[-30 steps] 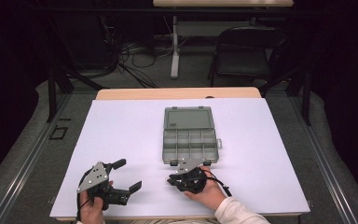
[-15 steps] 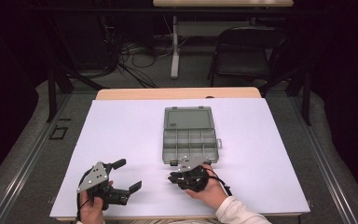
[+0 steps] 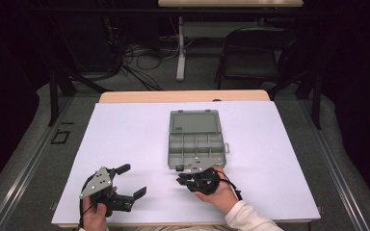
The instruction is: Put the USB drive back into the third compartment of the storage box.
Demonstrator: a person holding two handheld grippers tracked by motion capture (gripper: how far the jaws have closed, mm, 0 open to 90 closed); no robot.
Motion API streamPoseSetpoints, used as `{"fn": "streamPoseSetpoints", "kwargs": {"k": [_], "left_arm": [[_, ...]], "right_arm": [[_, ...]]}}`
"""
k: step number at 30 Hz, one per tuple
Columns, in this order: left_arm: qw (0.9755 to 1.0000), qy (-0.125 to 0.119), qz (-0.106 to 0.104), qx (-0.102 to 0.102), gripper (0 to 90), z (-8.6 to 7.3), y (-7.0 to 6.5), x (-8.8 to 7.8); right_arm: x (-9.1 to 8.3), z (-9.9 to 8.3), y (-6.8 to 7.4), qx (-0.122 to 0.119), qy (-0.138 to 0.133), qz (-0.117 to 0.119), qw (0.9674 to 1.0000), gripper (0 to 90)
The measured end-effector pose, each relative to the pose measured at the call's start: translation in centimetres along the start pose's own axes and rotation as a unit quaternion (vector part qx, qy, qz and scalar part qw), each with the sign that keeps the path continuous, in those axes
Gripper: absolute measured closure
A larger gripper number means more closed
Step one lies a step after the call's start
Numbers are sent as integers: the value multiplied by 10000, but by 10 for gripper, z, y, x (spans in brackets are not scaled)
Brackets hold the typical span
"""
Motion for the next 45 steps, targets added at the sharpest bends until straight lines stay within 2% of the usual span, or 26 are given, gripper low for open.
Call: {"fn": "streamPoseSetpoints", "kwargs": {"k": [24,45], "left_arm": [[10000,21,4,-22,45,0,0,0],[10000,22,8,-26,51,0,0,0]], "right_arm": [[-24,6,-23,206,-270,-291,9990,795],[-43,5,-45,423,-447,-595,9963,795]]}}
Point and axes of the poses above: each handheld gripper's, and its own axes: x roughly forward along the jaws, z roughly out of its top, y roughly to its left, the point moved 4 cm from there along x, roughly forward along the jaws, and after that the axes turned 3 degrees about -z, right-handed, at the moved point
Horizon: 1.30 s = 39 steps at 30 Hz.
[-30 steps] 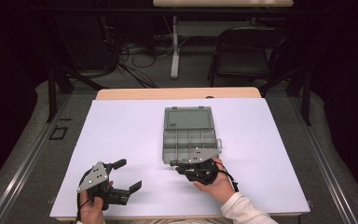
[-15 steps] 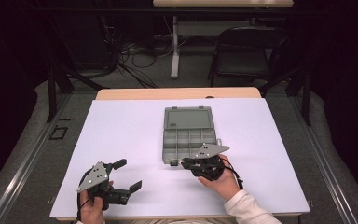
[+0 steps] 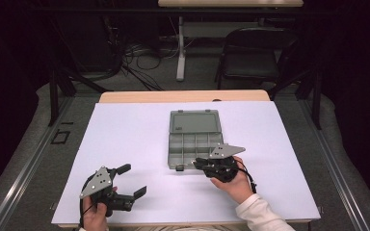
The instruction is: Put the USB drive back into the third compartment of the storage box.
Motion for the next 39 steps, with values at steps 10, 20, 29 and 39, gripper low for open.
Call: {"fn": "streamPoseSetpoints", "kwargs": {"k": [10,20,29,39], "left_arm": [[10000,-2,-5,2,53,0,0,0],[10000,0,-7,9,53,0,0,0],[10000,2,-21,4,55,0,0,1],[10000,6,11,6,55,0,0,1]], "right_arm": [[-5,0,-10,64,-44,-132,9999,795],[-9,1,-16,118,-94,-213,9997,795],[-12,3,-22,188,-105,-328,9992,795],[-13,5,-29,208,-50,-473,9987,795]]}}
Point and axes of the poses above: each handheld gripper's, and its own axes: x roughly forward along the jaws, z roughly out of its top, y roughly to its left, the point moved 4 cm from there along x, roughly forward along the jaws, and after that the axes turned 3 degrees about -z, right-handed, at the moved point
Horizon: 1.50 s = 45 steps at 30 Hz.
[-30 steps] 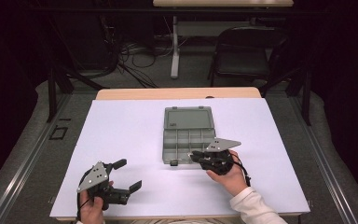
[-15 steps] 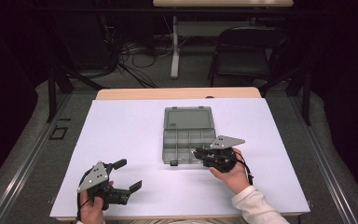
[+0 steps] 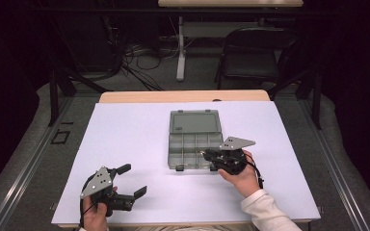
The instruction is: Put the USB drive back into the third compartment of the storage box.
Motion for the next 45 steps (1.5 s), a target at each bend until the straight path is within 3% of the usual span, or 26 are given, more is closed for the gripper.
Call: {"fn": "streamPoseSetpoints", "kwargs": {"k": [24,45], "left_arm": [[10000,27,38,-4,55,-1,0,1],[10000,18,15,-31,56,-1,1,1]], "right_arm": [[4,26,-13,-168,167,-153,9996,795],[17,46,-28,-267,310,-301,9987,795]]}}
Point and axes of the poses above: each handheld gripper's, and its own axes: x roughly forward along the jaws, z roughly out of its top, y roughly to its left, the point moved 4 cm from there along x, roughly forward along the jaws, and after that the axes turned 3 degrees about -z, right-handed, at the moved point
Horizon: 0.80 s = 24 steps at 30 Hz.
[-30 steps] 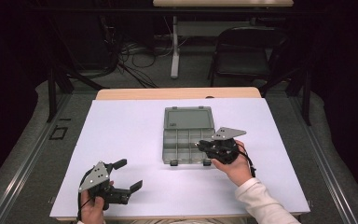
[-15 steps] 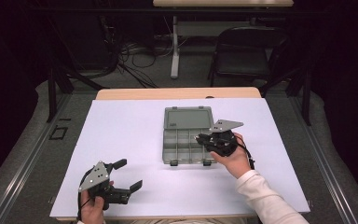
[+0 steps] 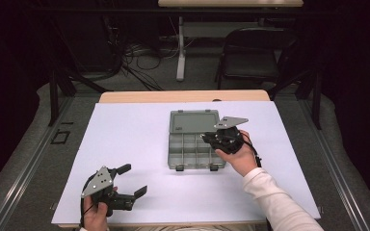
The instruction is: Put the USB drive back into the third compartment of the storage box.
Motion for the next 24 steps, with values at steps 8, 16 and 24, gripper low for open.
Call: {"fn": "streamPoseSetpoints", "kwargs": {"k": [8,16,24], "left_arm": [[10000,6,-2,-11,56,0,0,0],[10000,21,-14,1,58,0,0,0],[10000,20,-16,0,61,0,0,0]], "right_arm": [[9,-1,-8,36,150,-59,9999,795],[19,-5,-15,95,267,-75,9996,795],[28,-7,-17,59,299,-6,9995,795]]}}
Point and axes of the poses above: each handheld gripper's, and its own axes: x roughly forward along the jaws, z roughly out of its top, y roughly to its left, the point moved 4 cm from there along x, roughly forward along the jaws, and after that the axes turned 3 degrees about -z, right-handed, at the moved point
